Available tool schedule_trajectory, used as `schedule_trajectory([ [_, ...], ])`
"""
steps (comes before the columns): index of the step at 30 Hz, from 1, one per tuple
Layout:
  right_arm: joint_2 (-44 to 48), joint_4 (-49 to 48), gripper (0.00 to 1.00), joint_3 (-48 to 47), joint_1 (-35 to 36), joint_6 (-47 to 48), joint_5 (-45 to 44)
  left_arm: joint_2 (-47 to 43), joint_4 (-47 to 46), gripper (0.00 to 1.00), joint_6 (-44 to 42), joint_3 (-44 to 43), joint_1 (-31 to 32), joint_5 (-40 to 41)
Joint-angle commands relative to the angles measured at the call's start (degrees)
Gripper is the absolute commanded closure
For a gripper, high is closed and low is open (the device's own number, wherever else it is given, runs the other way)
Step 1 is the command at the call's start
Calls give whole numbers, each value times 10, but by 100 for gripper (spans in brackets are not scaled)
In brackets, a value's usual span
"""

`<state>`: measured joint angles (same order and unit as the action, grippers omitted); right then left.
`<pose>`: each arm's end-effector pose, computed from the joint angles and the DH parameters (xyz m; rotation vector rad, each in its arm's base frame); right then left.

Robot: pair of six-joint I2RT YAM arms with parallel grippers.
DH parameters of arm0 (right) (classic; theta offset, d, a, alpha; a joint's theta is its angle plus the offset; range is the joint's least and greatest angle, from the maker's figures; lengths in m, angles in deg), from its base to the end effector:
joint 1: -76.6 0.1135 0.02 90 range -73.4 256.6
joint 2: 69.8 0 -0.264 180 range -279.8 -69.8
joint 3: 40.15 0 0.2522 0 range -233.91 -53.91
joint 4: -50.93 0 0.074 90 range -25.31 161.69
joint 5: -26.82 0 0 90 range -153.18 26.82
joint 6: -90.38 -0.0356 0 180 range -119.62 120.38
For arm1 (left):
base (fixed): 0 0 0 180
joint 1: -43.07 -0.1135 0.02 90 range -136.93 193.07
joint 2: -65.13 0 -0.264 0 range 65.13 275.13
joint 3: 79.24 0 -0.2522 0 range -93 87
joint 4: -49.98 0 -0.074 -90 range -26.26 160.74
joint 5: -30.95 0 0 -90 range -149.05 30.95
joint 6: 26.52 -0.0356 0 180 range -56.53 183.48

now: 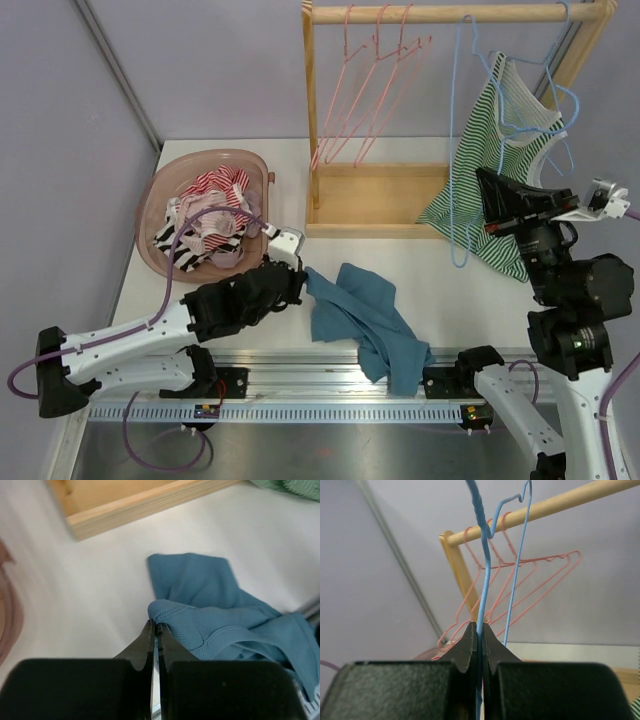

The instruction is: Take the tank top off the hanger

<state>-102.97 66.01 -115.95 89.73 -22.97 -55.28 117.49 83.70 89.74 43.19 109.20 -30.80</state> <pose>0.0782 0.0233 0.4793 -0.0271 1.1166 0.6457 0.0974 -0.1784 0.2952 0.4046 2.0025 -0.5154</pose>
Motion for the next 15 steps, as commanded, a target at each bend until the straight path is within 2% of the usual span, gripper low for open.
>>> schedule_trajectory([
  [1,-72,192,100,-76,3,82,-99,29,83,100,63,-63,-47,96],
  [5,-191,281,100,-212,3,97,-146,36,99,100,68,-89,-84,88],
  [6,-210,309,100,-237,3,101,-150,32,101,95,61,-94,-89,81],
  [7,-247,322,100,-261,3,103,-156,30,100,78,56,-102,-90,75],
  [9,-282,335,100,-322,3,115,-165,30,103,63,36,-112,-91,53],
  [10,-317,340,100,-341,3,119,-166,30,106,44,32,-122,-91,44],
  [13,-387,357,100,-420,2,132,-160,23,116,21,18,-128,-91,9],
  [14,-403,360,100,-455,2,137,-155,17,117,7,17,-125,-91,-1],
  [15,-418,366,100,-473,1,139,-151,4,118,1,12,-123,-91,-20],
])
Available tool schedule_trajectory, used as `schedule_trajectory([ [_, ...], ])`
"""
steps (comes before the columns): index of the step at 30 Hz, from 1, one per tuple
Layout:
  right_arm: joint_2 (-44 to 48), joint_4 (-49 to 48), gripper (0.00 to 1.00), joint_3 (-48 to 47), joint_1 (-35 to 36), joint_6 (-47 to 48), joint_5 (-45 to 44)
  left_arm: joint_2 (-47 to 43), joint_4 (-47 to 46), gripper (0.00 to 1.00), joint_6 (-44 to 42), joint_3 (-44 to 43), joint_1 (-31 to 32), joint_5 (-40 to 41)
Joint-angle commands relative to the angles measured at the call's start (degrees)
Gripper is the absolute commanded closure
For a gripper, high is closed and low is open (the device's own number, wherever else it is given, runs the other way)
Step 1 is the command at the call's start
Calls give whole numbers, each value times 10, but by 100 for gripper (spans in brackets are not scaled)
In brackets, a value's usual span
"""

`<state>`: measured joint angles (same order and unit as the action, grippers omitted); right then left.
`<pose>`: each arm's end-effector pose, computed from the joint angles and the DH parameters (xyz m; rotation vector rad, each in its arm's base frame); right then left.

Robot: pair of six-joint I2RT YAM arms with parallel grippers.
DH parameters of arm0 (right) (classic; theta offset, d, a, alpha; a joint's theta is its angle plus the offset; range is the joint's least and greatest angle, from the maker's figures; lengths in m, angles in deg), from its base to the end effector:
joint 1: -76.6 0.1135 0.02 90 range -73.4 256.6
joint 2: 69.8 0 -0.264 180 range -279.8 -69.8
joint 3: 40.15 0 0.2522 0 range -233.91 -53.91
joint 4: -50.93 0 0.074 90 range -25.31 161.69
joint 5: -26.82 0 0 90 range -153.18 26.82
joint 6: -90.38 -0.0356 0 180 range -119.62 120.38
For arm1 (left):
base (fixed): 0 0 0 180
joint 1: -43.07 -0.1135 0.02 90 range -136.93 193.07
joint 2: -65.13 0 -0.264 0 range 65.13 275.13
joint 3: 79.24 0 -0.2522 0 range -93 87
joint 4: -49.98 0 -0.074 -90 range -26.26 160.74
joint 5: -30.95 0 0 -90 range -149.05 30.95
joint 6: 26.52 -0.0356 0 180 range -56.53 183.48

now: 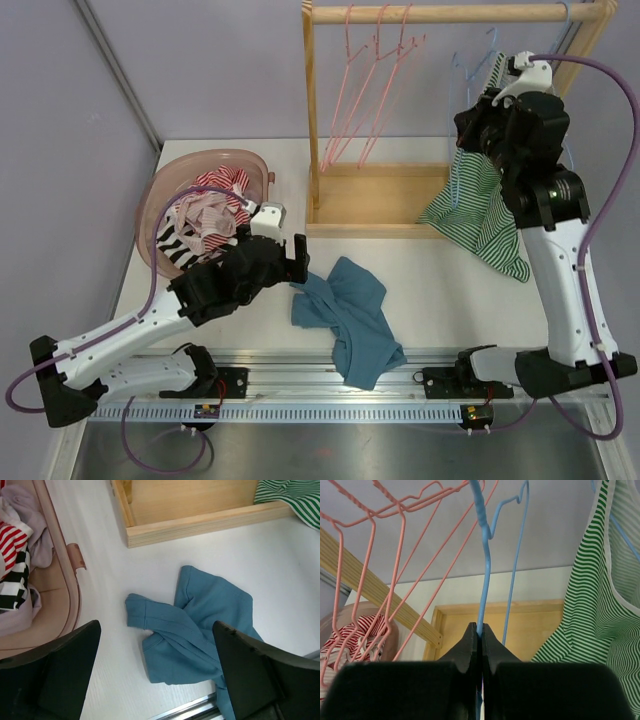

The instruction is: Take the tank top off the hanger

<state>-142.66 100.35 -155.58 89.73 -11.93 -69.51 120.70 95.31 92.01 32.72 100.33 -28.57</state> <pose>0.2312 0.0499 0.5233 0.0709 1.6938 0.2394 0.1260 -0.1626 0.3289 0.2144 2.0649 -0.3513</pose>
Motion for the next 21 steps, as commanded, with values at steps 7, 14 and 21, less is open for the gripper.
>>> schedule_trajectory([
  [7,-144,51,100,-206,3,36,26,-99,13,1,-32,12,0,-106],
  [14,-250,106,100,-332,5,37,61,-109,29,1,-31,28,1,-107],
  [21,-281,121,100,-333,36,44,30,-101,12,1,-23,30,13,-116],
])
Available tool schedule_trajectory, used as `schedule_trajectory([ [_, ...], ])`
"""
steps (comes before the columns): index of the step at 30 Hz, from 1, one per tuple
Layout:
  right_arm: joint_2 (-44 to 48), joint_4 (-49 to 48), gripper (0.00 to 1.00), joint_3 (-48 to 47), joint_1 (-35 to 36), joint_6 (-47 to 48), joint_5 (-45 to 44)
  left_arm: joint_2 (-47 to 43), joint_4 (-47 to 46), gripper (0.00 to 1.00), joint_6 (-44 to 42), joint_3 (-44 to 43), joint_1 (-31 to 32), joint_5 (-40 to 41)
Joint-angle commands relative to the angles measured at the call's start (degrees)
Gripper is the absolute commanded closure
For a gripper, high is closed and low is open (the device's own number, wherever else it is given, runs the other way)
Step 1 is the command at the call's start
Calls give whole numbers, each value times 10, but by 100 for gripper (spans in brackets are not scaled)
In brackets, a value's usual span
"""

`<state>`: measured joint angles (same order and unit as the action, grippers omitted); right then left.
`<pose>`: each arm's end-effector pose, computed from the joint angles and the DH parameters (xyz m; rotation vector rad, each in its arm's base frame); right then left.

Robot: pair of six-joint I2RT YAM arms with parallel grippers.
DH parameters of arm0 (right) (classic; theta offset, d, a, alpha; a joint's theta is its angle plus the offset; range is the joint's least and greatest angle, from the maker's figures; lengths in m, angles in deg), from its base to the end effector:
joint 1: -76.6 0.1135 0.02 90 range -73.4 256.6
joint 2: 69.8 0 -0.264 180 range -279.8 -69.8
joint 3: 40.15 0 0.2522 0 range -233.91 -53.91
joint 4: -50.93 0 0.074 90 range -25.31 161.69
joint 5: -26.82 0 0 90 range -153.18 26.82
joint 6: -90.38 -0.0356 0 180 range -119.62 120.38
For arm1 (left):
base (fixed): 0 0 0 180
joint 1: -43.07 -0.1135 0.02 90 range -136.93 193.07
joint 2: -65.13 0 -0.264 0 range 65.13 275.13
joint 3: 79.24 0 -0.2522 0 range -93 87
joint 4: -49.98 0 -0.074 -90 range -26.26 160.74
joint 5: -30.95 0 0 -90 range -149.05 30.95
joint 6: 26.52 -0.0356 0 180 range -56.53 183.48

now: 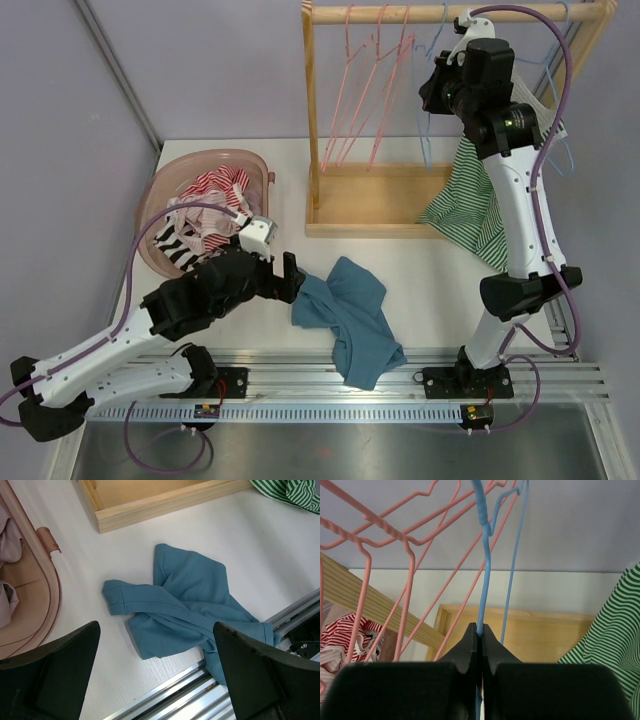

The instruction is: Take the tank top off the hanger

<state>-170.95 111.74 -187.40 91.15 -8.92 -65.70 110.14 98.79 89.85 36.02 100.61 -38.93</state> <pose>0.3410 0.0869 0.5264 -0.0529 1.8339 0.2529 0.0987 -0.1323 0.3331 0.3495 2.0600 -0.5429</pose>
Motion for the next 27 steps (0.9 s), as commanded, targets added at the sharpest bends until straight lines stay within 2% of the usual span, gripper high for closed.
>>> schedule_trajectory([
  [1,-8,10,100,-22,22,13,-7,15,-25,1,1,-4,15,-10],
  [6,-35,30,100,-48,43,17,-18,62,-52,1,16,-13,70,22],
  [13,-27,29,100,-37,45,17,-38,146,-124,1,25,-10,93,-7],
  [14,-21,29,89,-31,45,18,-42,167,-137,1,25,-10,99,-12],
  [17,18,3,47,18,45,24,-66,216,-163,1,25,-13,111,-22],
  [21,90,-23,16,97,44,29,-112,278,-182,1,27,-24,124,-22],
  [23,134,-24,10,133,44,28,-136,305,-187,1,29,-32,130,-22],
  [24,150,-24,2,146,44,26,-143,316,-190,1,30,-33,132,-23],
  [27,232,-22,1,197,44,21,-158,361,-205,1,33,-40,137,-35],
])
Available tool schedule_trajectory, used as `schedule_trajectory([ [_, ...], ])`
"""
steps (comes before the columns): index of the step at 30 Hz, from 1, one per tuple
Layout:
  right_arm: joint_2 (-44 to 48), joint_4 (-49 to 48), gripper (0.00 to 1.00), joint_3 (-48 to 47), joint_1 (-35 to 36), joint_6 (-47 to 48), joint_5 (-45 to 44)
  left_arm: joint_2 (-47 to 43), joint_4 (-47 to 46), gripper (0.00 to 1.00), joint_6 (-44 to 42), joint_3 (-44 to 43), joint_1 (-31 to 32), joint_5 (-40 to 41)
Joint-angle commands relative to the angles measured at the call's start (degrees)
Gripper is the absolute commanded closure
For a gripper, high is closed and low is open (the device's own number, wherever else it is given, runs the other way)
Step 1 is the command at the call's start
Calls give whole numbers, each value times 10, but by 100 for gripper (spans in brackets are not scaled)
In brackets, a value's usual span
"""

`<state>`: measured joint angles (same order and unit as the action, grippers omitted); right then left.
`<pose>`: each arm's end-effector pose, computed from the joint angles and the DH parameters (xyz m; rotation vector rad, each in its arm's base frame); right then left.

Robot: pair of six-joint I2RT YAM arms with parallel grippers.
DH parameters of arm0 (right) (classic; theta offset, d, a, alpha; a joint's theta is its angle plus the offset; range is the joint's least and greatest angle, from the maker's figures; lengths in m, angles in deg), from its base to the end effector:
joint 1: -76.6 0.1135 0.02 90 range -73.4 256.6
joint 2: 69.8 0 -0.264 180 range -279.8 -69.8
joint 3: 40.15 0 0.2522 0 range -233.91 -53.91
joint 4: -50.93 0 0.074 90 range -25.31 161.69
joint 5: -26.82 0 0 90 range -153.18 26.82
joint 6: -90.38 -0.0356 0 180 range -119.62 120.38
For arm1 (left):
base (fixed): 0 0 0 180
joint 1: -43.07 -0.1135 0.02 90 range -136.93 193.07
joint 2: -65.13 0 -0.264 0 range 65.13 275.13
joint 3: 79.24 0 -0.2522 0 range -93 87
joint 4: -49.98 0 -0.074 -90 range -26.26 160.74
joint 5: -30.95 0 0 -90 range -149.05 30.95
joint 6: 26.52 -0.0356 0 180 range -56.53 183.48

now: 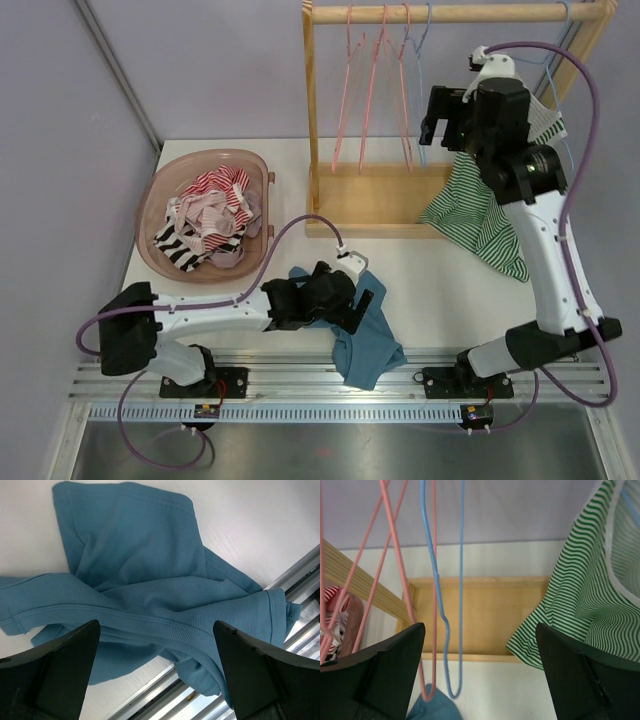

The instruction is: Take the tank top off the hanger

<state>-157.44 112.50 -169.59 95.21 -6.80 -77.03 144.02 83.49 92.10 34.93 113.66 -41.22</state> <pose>0.2864 0.0874 0.5087 -0.0277 1.9059 0.0732 0.1063 -0.2689 0.2372 0.7139 2.2767 -0.4802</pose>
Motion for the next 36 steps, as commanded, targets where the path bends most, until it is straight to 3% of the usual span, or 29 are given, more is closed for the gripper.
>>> schedule_trajectory([
  [1,117,-31,1,49,4,-6,-43,41,-54,1,13,-30,8,-16],
  [11,326,-54,0,195,4,-47,109,177,-75,1,36,-34,26,-19],
  [13,350,-54,0,206,4,-53,137,188,-83,9,40,-30,31,-23],
  [14,355,-54,1,208,4,-55,156,197,-84,15,40,-29,32,-26],
  [15,364,-52,1,210,4,-57,168,200,-85,34,42,-28,34,-26],
  [18,379,-52,1,218,4,-56,185,195,-80,68,45,-25,38,-21],
  [19,382,-51,0,221,3,-56,187,190,-69,93,47,-23,38,-18],
  [20,387,-51,1,224,4,-55,189,183,-62,100,48,-22,38,-4],
  [30,432,-49,0,258,4,-54,175,3,106,100,27,-84,24,126],
  [36,435,-45,1,257,4,-48,162,-88,216,100,-12,-169,-46,168],
])
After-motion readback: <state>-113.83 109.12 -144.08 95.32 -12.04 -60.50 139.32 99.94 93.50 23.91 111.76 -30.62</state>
